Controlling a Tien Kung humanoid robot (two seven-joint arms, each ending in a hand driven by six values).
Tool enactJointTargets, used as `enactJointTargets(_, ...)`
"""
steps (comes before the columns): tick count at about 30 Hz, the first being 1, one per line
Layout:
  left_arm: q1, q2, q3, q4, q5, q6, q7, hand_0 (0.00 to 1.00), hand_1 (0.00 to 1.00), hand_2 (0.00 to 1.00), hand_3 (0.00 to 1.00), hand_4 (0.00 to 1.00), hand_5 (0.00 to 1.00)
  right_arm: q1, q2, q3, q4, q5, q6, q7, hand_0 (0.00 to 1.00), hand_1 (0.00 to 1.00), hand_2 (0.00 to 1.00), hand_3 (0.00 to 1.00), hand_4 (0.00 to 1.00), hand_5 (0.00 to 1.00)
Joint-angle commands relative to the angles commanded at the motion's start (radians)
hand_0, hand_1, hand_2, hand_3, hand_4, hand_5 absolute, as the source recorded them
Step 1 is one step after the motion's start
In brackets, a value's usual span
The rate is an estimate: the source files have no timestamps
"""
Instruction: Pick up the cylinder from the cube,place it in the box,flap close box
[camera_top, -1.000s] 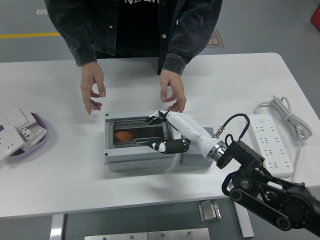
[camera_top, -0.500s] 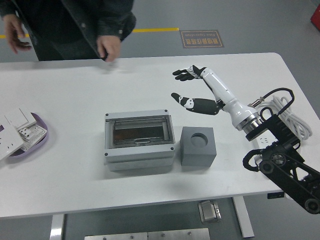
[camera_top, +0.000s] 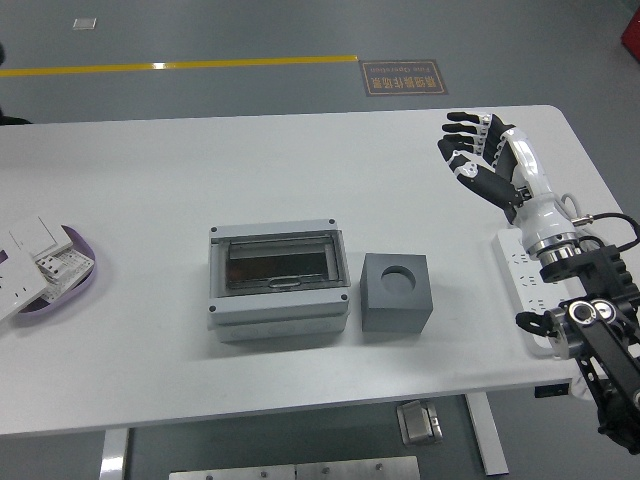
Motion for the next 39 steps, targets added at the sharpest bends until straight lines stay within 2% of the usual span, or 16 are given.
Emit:
enactJointTargets(8,0.009,-0.013,-0.027,0.0,0.02,0.003,0.008,0.612,0.62,0.583,0.633,0.674,0.199,-0.063,0.042,0.068,-0.027,-0.002,-0.012,0.018,0.703,0.675,0.679,0.68,0.728,0.274)
enactJointTargets(17,0.013,-0.02,-0.04,0.0,0.032,0.01,0.017,0.612,0.62,0.583,0.634,0.675,0.198,-0.09,0.052,0.094,-0.033,-0.001,-0.011,0.048,0.695,0.674,0.677,0.674,0.726,0.269)
enactJointTargets(30,0.013,-0.025,-0.056,0.0,0.058,0.015,0.023,0.612,0.619,0.583,0.635,0.676,0.198,-0.099,0.067,0.08,-0.072,0.016,-0.01,0.087,0.695,0.67,0.677,0.667,0.73,0.255)
enactJointTargets(31,0.014,-0.025,-0.059,0.0,0.061,0.015,0.025,0.612,0.62,0.584,0.636,0.677,0.197,-0.095,0.068,0.076,-0.08,0.024,-0.012,0.092,0.686,0.666,0.676,0.666,0.751,0.205)
enactJointTargets(39,0.011,-0.026,-0.067,0.0,0.068,0.014,0.026,0.612,0.62,0.584,0.635,0.677,0.197,-0.075,0.083,0.056,-0.117,0.064,-0.018,0.122,0.683,0.665,0.669,0.666,0.744,0.193)
